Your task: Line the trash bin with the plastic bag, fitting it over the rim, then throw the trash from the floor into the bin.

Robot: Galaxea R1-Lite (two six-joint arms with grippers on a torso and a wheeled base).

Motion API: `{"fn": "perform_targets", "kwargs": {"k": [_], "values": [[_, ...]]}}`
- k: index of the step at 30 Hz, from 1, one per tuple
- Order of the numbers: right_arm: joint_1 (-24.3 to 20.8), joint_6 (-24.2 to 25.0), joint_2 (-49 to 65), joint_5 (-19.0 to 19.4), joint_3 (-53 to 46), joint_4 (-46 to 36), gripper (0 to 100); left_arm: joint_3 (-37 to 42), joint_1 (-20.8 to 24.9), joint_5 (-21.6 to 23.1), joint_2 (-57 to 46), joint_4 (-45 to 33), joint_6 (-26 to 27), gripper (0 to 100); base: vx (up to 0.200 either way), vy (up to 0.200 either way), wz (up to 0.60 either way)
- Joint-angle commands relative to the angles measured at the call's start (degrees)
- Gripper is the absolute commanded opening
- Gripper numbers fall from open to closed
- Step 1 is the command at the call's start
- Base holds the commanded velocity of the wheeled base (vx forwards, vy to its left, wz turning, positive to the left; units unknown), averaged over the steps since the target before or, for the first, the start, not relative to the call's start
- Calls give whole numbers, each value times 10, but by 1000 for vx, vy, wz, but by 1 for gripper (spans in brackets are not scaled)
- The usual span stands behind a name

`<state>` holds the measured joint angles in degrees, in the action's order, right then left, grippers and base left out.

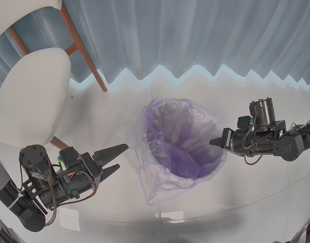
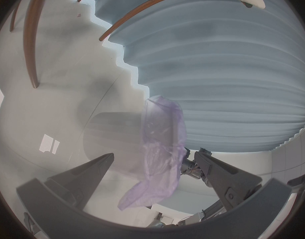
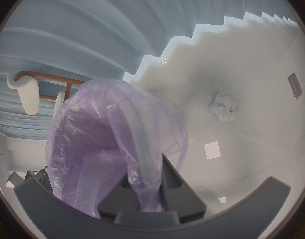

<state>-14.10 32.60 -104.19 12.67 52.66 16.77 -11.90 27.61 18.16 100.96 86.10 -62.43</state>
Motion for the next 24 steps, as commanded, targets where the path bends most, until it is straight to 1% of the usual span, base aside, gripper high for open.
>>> {"fn": "perform_targets", "kwargs": {"k": [1, 6, 10, 11, 18, 24], "values": [[0, 0, 14, 3, -3, 0, 0, -37, -6, 6, 29, 0, -5, 100, 0, 0, 0], [-2, 0, 17, 3, -4, 0, 0, -81, -10, 24, 54, 0, -13, 100, 0, 0, 0], [-2, 0, 18, 3, -4, 0, 0, -106, -9, 30, 70, 0, -14, 100, 0, 0, 0], [-3, 0, 18, 3, -4, 0, 0, -110, -8, 30, 72, 0, -13, 0, 0, 0, 0], [-3, 1, 23, 3, -9, 1, 0, -111, -5, 28, 87, 0, -6, 0, 0, 0, 0], [-3, 2, 25, 3, -9, 1, 0, -99, -23, 25, 94, 0, -5, 0, 0, 0, 0]]}}
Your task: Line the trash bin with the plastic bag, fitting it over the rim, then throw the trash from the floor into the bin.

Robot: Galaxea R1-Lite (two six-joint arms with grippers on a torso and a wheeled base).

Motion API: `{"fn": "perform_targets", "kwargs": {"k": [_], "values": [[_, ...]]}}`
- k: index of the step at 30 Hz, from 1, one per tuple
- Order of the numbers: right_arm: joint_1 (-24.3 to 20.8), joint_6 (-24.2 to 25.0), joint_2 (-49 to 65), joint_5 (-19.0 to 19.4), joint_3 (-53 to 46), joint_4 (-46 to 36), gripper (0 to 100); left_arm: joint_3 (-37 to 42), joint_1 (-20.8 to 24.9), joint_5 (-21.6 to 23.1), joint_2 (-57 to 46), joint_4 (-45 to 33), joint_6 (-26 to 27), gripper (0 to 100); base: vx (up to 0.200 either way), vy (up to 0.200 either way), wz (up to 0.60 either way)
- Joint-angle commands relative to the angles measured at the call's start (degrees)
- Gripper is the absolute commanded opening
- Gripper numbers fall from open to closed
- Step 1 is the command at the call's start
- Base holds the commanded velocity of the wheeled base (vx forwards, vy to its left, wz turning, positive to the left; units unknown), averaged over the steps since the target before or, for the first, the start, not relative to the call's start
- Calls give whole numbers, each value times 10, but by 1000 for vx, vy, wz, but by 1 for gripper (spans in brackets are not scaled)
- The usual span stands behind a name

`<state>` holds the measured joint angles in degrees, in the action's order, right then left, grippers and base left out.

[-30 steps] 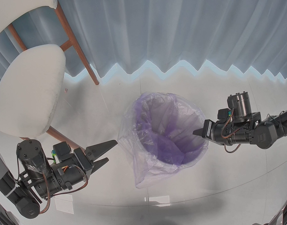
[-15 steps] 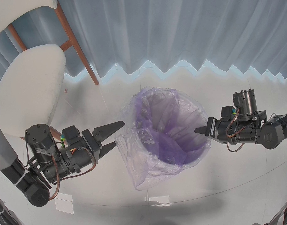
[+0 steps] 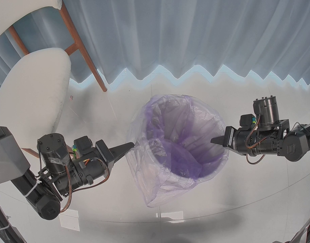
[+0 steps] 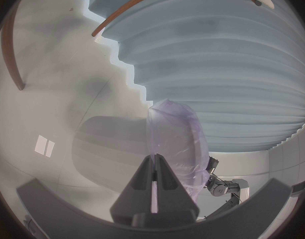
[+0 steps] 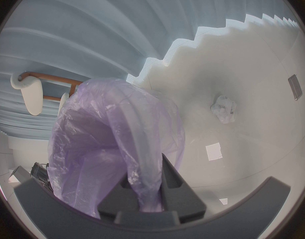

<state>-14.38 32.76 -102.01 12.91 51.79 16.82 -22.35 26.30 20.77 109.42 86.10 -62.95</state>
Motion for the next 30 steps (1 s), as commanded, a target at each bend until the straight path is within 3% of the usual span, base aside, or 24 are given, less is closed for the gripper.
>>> {"fn": "perform_targets", "kwargs": {"k": [1, 12, 26, 27, 30], "values": [[0, 0, 4, 0, 0, 1, 0, 7, -14, -1, 12, 0, 1, 0, 0, 0, 0], [-1, 0, 14, 1, -5, 1, 0, 15, -58, -6, 47, 0, 3, 0, 0, 0, 0], [-1, 4, 33, 1, -15, 0, 0, 16, -63, -4, 67, 1, 3, 0, 0, 0, 0], [-1, 4, 33, 1, -15, 0, 0, 16, -63, -4, 67, 1, 3, 100, 0, 0, 0], [-1, 4, 36, 1, -23, 1, 0, 15, -60, -4, 62, 1, 3, 100, 0, 0, 0]]}}
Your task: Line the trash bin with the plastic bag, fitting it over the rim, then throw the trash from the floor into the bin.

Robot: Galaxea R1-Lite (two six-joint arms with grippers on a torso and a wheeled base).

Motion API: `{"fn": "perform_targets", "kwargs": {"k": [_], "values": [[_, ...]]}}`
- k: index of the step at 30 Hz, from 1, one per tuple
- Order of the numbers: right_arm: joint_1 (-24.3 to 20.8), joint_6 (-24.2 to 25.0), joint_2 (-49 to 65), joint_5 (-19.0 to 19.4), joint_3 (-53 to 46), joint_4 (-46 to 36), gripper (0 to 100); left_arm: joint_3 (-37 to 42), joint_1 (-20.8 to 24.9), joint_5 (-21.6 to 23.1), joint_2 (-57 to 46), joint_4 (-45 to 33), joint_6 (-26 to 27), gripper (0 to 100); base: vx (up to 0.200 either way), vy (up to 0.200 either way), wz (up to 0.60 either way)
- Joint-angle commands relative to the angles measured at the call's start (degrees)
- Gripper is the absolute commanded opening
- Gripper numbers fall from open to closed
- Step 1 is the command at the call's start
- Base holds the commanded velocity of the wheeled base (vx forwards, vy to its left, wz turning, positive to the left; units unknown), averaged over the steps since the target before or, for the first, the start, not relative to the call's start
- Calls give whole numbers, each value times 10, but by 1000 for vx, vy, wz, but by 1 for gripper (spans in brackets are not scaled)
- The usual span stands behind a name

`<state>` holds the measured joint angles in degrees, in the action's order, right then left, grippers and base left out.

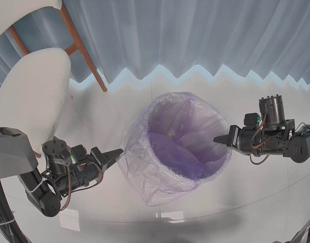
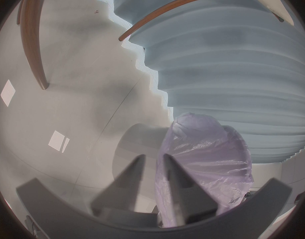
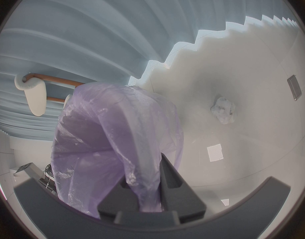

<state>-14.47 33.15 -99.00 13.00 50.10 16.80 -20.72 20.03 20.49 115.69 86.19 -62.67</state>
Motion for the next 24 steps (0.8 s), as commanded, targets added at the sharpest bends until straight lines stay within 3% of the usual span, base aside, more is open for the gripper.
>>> {"fn": "perform_targets", "kwargs": {"k": [1, 6, 12, 16, 18, 24], "values": [[0, 0, 7, 0, -8, 1, 0, -3, 6, -3, -1, 0, 1, 100, 0, 0, 0], [2, 0, 3, -1, -7, 3, 0, 18, 13, -5, -43, -1, 11, 100, 0, 0, 0], [19, -6, -18, -3, -10, 12, 0, 118, 14, -24, -134, 0, 40, 100, 0, 0, 0], [19, -9, -51, -6, -6, 33, 0, 203, 19, -38, -249, -1, 42, 100, 0, 0, 0], [18, -10, -65, -10, -4, 50, 0, 207, 19, -41, -289, -9, 36, 100, 0, 0, 0], [-8, -59, -128, -68, -4, 112, 0, 207, 24, -84, -412, -103, 41, 100, 0, 0, 0]]}}
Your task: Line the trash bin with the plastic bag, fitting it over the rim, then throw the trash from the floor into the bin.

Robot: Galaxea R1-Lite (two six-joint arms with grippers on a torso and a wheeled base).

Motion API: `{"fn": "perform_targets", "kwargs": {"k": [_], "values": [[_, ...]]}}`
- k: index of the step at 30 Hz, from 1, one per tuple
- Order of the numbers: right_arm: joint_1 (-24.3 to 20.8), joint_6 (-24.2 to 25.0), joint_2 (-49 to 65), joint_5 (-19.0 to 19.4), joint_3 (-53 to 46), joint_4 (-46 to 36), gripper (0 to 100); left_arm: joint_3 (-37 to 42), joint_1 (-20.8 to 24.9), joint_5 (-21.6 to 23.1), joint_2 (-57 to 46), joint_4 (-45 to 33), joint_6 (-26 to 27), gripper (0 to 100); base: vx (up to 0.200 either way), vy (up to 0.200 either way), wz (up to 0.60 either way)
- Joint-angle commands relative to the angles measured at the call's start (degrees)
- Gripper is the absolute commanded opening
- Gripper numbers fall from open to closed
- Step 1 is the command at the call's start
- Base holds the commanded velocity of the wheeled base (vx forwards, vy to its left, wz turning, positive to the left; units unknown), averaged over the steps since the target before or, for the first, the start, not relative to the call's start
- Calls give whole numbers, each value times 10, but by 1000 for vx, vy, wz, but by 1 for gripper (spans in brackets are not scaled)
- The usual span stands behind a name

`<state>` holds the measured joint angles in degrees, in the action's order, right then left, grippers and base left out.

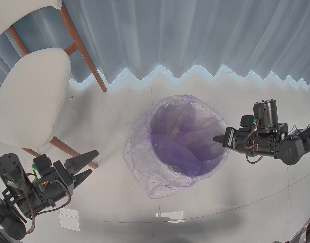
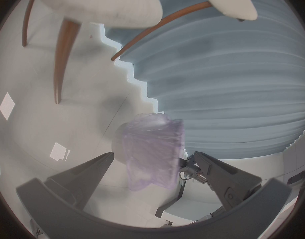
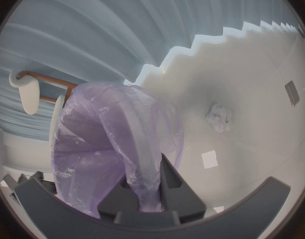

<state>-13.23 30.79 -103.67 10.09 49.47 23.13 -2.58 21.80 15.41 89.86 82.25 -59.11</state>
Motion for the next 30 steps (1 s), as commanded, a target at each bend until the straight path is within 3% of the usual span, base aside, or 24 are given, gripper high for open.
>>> {"fn": "perform_targets", "kwargs": {"k": [1, 8, 11, 15, 30], "values": [[-23, -45, -92, -47, 3, 62, 0, 26, 7, -44, -166, -84, 11, 100, 0, 0, 0], [-39, -93, -161, -76, 22, 144, 0, 26, 3, -129, -262, -234, 82, 100, 0, 0, 0], [-44, -106, -184, -78, 41, 151, 0, 26, -4, -162, -278, -271, 80, 100, 0, 0, 0], [-57, -115, -210, -93, 80, 150, 0, 26, -25, -171, -289, -317, 80, 100, 0, 0, 0], [-73, -114, -273, -117, 135, 170, 0, 26, -61, -173, -299, -322, 87, 100, 0, 0, 0]]}}
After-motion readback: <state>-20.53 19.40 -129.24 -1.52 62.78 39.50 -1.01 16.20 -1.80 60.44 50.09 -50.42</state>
